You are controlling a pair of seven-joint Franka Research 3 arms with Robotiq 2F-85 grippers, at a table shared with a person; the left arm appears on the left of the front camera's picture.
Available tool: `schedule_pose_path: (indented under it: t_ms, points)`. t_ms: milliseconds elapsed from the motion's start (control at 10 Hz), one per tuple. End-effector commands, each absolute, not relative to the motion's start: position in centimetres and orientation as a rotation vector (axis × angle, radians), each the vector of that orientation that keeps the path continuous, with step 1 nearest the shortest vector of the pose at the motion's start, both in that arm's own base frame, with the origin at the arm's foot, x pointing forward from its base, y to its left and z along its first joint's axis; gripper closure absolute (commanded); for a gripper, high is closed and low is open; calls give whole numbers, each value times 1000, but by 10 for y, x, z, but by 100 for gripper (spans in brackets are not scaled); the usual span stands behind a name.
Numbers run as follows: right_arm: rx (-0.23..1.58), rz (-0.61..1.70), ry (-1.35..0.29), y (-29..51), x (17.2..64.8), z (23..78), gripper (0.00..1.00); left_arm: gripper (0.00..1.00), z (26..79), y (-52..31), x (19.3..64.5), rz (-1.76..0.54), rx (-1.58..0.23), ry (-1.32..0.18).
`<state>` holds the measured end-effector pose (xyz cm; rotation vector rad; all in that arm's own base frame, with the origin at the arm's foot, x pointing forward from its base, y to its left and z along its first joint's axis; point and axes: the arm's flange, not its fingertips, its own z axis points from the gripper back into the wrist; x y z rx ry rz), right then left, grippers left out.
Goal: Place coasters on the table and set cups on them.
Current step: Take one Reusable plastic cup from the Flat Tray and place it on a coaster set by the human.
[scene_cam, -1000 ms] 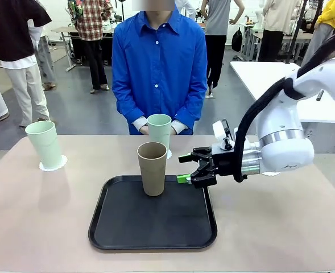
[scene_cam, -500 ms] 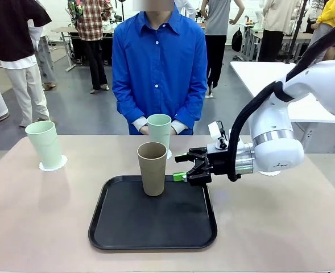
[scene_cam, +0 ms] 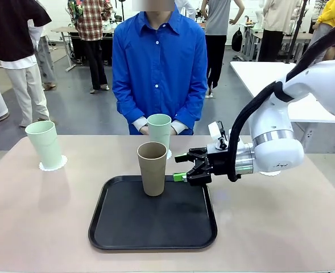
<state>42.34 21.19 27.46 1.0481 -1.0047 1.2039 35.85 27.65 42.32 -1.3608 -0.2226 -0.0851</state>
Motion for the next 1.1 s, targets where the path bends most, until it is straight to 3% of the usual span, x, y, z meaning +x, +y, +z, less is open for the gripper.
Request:
schedule_pose_path:
  t_ms: [0, 1000]
  points:
    - [1034, 1210, -981, 224, 429, 263, 0, 0, 425, 277, 359, -78, -1362, -236]
    - [1018, 1265, -997, 251, 436, 237, 0, 0, 425, 277, 359, -78, -1362, -236]
